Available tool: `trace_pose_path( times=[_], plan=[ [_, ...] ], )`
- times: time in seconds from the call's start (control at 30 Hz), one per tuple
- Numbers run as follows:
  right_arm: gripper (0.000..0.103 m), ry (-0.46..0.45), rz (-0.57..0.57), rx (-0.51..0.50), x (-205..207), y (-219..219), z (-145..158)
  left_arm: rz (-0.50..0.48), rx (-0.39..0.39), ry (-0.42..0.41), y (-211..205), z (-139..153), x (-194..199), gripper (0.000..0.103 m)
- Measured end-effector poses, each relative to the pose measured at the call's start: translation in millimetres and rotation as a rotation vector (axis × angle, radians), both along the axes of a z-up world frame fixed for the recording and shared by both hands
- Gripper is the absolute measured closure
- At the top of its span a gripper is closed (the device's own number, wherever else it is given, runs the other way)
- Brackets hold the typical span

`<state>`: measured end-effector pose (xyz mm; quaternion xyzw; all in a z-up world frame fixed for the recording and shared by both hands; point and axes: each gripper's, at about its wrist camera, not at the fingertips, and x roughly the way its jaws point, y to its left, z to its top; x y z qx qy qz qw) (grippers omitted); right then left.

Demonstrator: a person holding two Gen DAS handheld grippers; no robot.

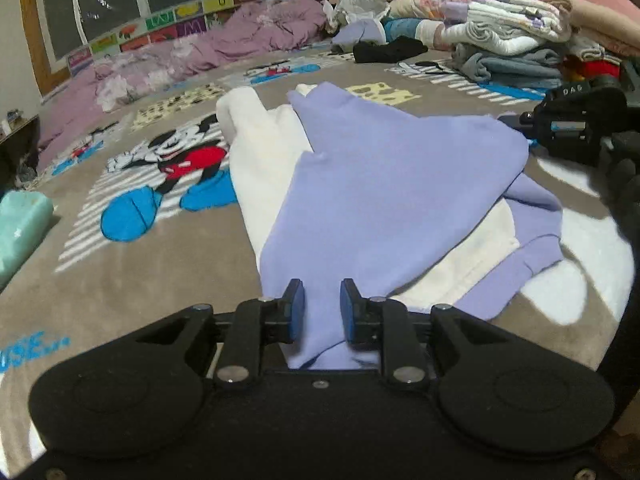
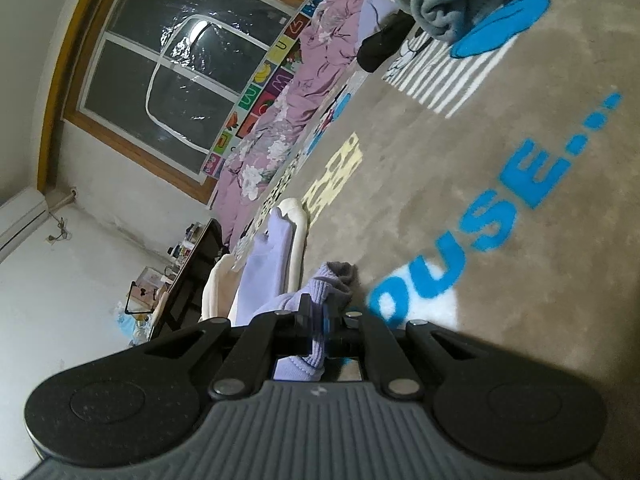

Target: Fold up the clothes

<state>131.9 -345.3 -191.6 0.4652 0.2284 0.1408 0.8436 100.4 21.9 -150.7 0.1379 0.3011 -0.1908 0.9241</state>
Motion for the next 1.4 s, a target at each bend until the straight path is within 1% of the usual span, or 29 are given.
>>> trace_pose_path(
  times=[0.07, 0.13, 0.2, 0.23, 0.27, 0.37, 0.43, 0.57, 0.63, 0.7, 0.73, 0.83, 0.93, 0.97, 1.07, 1.1, 1.17, 1.23, 1.3, 1.4],
  plan=[
    [0.096, 0.0, 0.003, -0.003, 1.6, 0.0, 0.1, 0.03, -0.068, -0.028, 10.3, 15.3, 1.3, 0.083],
    [0.096, -0.001, 0.009, -0.003, 1.9, 0.3, -0.5, 0.094, -0.134, -0.043, 21.8, 29.6, 10.7, 0.083],
    [0.096, -0.002, 0.018, -0.01, 2.2, 1.4, -0.8, 0.13, -0.168, -0.052, 27.1, 40.6, 23.9, 0.082],
    [0.096, -0.003, 0.021, -0.012, 2.3, 1.6, -1.1, 0.131, -0.16, -0.057, 25.9, 44.7, 32.1, 0.079],
    [0.096, -0.003, 0.022, -0.011, 2.3, 1.3, -1.7, 0.132, -0.136, -0.065, 22.1, 47.7, 41.0, 0.079],
    [0.096, -0.004, 0.025, 0.0, 2.7, 0.6, -2.3, 0.116, -0.064, -0.085, 11.1, 54.4, 75.5, 0.079],
    [0.096, -0.011, 0.032, 0.002, 2.7, 0.7, -1.0, 0.13, -0.027, -0.086, 5.6, 55.6, 105.1, 0.079],
    [0.096, -0.016, 0.044, 0.012, 3.4, 1.2, 1.0, 0.145, -0.029, -0.051, 1.8, 52.8, 161.1, 0.079],
    [0.096, -0.007, 0.046, 0.019, 5.1, 0.7, -0.4, 0.164, -0.062, -0.025, 0.9, 52.7, 184.9, 0.079],
    [0.096, -0.002, 0.046, 0.028, 5.4, -0.4, -1.9, 0.163, -0.119, -0.011, -1.9, 57.3, 196.6, 0.079],
    [0.096, -0.001, 0.046, 0.031, 5.4, -0.8, -2.2, 0.158, -0.132, -0.009, -5.0, 59.4, 201.0, 0.079],
    [0.096, 0.005, 0.048, 0.036, 5.5, -0.7, -3.3, 0.149, -0.066, -0.003, -22.3, 55.1, 220.7, 0.08],
    [0.096, 0.011, 0.053, 0.041, 5.9, -1.1, -4.8, 0.143, -0.039, 0.056, -35.1, 39.1, 247.3, 0.081],
    [0.096, 0.012, 0.054, 0.042, 5.9, -1.3, -5.2, 0.138, -0.014, 0.079, -39.2, 32.8, 253.6, 0.081],
    [0.096, 0.016, 0.055, 0.045, 5.4, -1.6, -5.5, 0.111, 0.027, 0.077, -44.3, 26.5, 255.8, 0.081],
    [0.096, 0.016, 0.055, 0.046, 5.1, -1.6, -5.6, 0.125, 0.006, 0.058, -39.2, 32.2, 252.5, 0.081],
    [0.096, 0.017, 0.055, 0.05, 5.0, -1.6, -5.7, 0.162, -0.079, 0.029, -20.3, 46.6, 247.2, 0.081],
    [0.096, 0.018, 0.055, 0.052, 4.4, -1.4, -5.7, 0.208, -0.12, 0.006, -3.3, 58.4, 245.4, 0.081],
    [0.096, 0.018, 0.056, 0.054, 4.0, -1.4, -5.8, 0.218, -0.128, 0.011, 3.5, 63.0, 249.3, 0.081],
    [0.096, 0.018, 0.057, 0.056, 4.1, -2.1, -5.6, 0.192, -0.089, 0.04, -4.5, 53.4, 257.6, 0.081]
  ],
)
